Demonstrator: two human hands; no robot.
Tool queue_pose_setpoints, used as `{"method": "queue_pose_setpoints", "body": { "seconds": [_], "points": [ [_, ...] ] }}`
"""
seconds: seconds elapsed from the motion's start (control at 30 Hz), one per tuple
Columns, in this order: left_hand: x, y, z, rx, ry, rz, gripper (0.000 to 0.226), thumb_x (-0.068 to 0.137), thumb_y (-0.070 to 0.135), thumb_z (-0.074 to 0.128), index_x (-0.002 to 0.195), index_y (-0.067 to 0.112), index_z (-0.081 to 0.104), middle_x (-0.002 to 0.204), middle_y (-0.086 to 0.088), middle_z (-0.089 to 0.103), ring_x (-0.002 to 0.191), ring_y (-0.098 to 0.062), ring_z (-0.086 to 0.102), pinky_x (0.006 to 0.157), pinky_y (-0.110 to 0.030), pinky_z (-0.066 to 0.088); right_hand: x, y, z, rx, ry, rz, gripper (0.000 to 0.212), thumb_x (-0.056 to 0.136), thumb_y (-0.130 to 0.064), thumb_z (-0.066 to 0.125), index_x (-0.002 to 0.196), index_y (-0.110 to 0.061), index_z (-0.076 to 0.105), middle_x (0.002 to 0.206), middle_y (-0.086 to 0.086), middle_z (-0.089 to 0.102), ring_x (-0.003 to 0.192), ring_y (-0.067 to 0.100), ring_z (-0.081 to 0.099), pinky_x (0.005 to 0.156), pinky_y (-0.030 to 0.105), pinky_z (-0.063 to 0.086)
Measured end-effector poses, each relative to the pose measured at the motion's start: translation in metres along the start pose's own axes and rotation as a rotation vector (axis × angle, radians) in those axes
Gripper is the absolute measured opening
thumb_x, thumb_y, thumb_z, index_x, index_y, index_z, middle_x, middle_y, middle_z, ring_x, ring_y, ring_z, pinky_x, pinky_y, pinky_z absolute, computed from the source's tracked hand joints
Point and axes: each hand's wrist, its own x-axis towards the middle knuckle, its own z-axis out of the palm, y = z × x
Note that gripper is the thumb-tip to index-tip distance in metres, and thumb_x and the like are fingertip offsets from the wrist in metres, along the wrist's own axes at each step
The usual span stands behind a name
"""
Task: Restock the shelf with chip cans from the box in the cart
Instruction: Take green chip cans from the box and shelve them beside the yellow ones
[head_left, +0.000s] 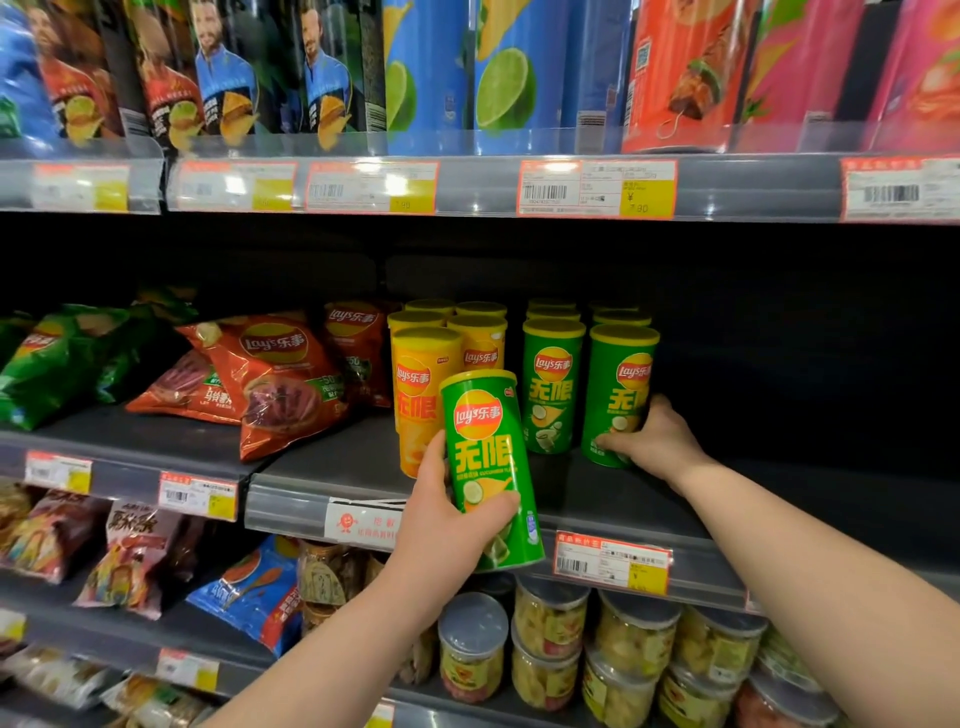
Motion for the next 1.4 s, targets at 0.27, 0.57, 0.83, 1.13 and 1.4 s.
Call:
{"method": "queue_pose_setpoints", "body": {
  "seconds": [0.27, 0.57, 0.83, 1.13, 1.4],
  "points": [
    [0.003, 0.002, -0.002, 0.015, 0.002, 0.019, 0.064, 0.082, 0.013, 0.07, 0.108, 0.054, 0.028, 0.101, 0.025, 0.055, 0.088, 0.003, 0.061, 0.061, -0.011, 0.047, 0.0, -0.004, 0.0, -0.081, 0.075, 0.083, 0.076, 0.071, -0.03, 0.082, 0.129, -0.007, 0.037, 0.131, 0.017, 0.05, 0.117, 0.035, 0.053, 0.092, 0.041, 0.046],
    [0.011, 0.008, 0.011, 0.121, -0.028, 0.132, 0.066, 0.079, 0.018, 0.072, 0.103, 0.061, 0.028, 0.108, 0.023, 0.051, 0.094, 0.005, 0.056, 0.067, -0.011, 0.044, -0.072, -0.053, 0.001, 0.184, -0.329, -0.128, 0.035, 0.09, -0.043, 0.054, 0.118, -0.023, 0.047, 0.118, 0.0, 0.059, 0.098, 0.014, 0.059, 0.07, 0.025, 0.047],
    [0.026, 0.008, 0.018, 0.39, -0.052, 0.224, 0.102, 0.077, 0.042, 0.072, 0.15, 0.036, 0.001, 0.138, 0.015, 0.032, 0.121, -0.003, 0.04, 0.096, -0.025, 0.041, -0.085, -0.065, 0.012, 0.329, -0.292, -0.127, 0.064, 0.081, -0.034, 0.071, 0.134, -0.02, 0.038, 0.12, -0.002, 0.061, 0.1, 0.011, 0.061, 0.072, 0.023, 0.049],
    [0.02, -0.024, -0.008, 1.249, -0.147, 0.456, 0.04, 0.088, 0.049, 0.048, 0.12, 0.025, 0.056, 0.114, 0.008, 0.058, 0.11, -0.015, 0.052, 0.092, -0.03, 0.038, -0.067, -0.059, 0.024, 0.175, -0.147, -0.108, 0.079, 0.076, -0.026, 0.078, 0.141, -0.021, 0.033, 0.143, 0.004, 0.043, 0.13, 0.023, 0.043, 0.099, 0.034, 0.039],
    [0.02, -0.037, -0.013, 1.208, -0.136, 0.535, 0.046, 0.087, 0.048, 0.046, 0.126, 0.026, 0.052, 0.119, 0.009, 0.057, 0.114, -0.014, 0.049, 0.096, -0.029, 0.033, -0.071, -0.051, 0.038, -0.016, -0.095, -0.08, 0.085, 0.07, -0.031, 0.081, 0.136, -0.018, 0.028, 0.139, 0.004, 0.044, 0.126, 0.024, 0.045, 0.101, 0.039, 0.04]
  ]
}}
